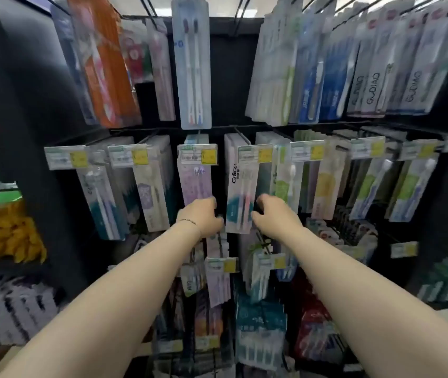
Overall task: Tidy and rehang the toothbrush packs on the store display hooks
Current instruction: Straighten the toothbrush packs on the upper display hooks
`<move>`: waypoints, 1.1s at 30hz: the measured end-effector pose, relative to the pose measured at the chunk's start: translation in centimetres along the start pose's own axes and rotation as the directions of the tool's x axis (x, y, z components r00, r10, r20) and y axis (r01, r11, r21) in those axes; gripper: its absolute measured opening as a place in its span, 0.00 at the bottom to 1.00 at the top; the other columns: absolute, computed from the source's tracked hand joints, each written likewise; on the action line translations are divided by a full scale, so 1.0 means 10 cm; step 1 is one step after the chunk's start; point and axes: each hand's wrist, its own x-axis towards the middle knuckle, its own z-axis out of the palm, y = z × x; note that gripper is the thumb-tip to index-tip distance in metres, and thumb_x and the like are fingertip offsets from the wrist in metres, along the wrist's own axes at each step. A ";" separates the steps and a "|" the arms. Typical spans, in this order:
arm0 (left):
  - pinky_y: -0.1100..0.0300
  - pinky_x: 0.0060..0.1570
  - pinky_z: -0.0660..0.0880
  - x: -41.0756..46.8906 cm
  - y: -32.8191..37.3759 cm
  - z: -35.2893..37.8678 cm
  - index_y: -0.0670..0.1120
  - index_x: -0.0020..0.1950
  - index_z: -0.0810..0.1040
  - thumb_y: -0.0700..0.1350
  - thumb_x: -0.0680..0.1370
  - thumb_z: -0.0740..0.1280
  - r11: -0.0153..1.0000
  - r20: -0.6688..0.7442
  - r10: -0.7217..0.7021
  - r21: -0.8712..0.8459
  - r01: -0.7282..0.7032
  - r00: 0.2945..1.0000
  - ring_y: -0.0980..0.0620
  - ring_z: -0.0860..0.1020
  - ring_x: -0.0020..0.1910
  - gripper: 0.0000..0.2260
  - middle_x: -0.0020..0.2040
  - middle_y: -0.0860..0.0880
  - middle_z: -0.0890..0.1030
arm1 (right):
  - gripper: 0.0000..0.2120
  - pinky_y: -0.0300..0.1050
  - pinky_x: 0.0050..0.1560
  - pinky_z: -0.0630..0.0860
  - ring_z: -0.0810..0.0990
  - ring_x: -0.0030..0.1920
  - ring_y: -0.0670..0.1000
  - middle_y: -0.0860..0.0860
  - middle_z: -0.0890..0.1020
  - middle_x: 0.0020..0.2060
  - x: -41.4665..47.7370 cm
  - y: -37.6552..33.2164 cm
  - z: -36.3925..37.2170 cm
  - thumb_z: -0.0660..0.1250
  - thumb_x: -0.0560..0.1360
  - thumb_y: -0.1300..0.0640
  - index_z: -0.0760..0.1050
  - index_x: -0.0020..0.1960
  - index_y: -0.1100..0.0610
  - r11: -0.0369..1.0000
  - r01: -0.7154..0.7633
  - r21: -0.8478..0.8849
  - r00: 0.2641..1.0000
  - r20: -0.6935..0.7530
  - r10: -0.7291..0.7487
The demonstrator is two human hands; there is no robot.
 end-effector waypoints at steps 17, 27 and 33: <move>0.56 0.39 0.71 0.69 0.29 0.26 0.40 0.48 0.76 0.49 0.81 0.60 0.758 -0.258 -0.062 -0.640 -0.122 0.964 0.49 0.75 0.37 0.13 0.41 0.45 0.79 | 0.06 0.47 0.45 0.76 0.78 0.45 0.49 0.47 0.78 0.44 0.73 0.15 0.35 0.61 0.79 0.52 0.70 0.54 0.53 0.745 0.060 0.664 0.956 -0.252 0.148; 0.52 0.46 0.79 0.84 0.29 0.18 0.49 0.53 0.77 0.49 0.81 0.61 0.673 -0.195 -0.109 -0.736 -0.072 0.975 0.50 0.80 0.46 0.08 0.48 0.50 0.82 | 0.02 0.44 0.43 0.74 0.77 0.43 0.48 0.49 0.78 0.41 0.84 0.13 0.25 0.63 0.78 0.55 0.72 0.50 0.51 0.762 0.149 0.630 0.943 -0.322 0.082; 0.46 0.52 0.80 0.85 0.20 0.23 0.50 0.55 0.77 0.49 0.81 0.61 0.628 -0.101 -0.122 -0.778 -0.002 0.987 0.49 0.81 0.49 0.07 0.52 0.49 0.83 | 0.03 0.37 0.35 0.68 0.74 0.39 0.43 0.44 0.76 0.38 0.82 0.10 0.23 0.62 0.79 0.54 0.72 0.52 0.51 0.804 0.137 0.579 0.955 -0.291 0.047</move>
